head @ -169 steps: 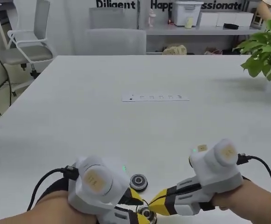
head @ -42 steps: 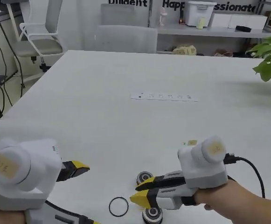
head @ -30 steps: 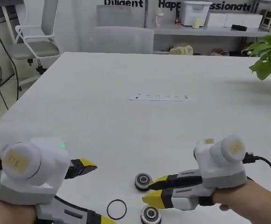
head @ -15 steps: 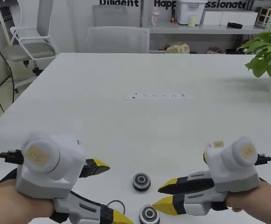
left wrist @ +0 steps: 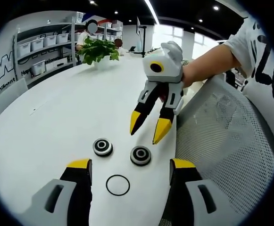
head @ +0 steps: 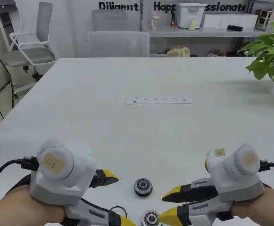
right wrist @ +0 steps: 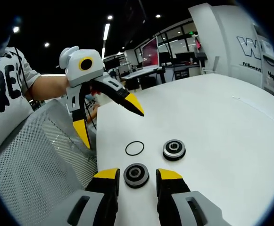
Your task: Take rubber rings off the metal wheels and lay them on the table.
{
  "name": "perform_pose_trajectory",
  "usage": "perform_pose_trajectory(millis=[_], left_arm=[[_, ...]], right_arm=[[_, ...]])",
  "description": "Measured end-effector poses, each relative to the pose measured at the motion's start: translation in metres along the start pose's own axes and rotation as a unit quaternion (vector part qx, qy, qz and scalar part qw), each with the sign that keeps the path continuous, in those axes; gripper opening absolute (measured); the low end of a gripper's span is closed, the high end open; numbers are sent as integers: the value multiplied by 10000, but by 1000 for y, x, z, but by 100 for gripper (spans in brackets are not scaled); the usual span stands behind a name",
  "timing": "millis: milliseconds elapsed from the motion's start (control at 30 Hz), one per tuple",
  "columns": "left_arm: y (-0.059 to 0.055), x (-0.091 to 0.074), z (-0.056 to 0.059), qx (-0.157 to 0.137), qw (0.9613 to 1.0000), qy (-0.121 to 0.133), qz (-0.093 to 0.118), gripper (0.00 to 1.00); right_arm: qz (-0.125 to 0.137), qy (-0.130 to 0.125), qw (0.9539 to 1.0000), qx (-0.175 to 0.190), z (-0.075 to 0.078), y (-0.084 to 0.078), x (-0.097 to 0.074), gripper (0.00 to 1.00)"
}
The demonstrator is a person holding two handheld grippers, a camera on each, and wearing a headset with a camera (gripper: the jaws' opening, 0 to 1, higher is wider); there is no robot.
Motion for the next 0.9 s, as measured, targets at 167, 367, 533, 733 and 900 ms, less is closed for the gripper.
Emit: perform_pose_trajectory(millis=[167, 367, 533, 733, 900], left_arm=[[-1, 4, 5, -24, 10000, -71, -44, 59], [-1, 8, 8, -3, 9998, -138, -106, 56], [-1, 13, 7, -35, 9998, -164, -134, 53], [0, 19, 8, -54, 9997, -197, -158, 49], [0, 24, 10, -67, 9995, -230, -187, 46]], right_arm=[[-36, 13, 10000, -28, -1, -3, -1, 29], [-63, -16, 10000, -31, 1, -5, -1, 30], [-91, -25, 10000, -27, 2, -8, 0, 30], [-108, -26, 9999, -38, 3, -10, 1, 31], [-120, -24, 9999, -59, 4, -12, 2, 31]])
Point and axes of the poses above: the centre of the closed fingertips' face, and the gripper's own axes: x roughly forward along the fingers, z roughly to its right, y roughly out of its top, the point moved 1 cm from there along -x, roughly backward along the fingers, and after that the axes turned 11 degrees about y, right-handed, at the moved point
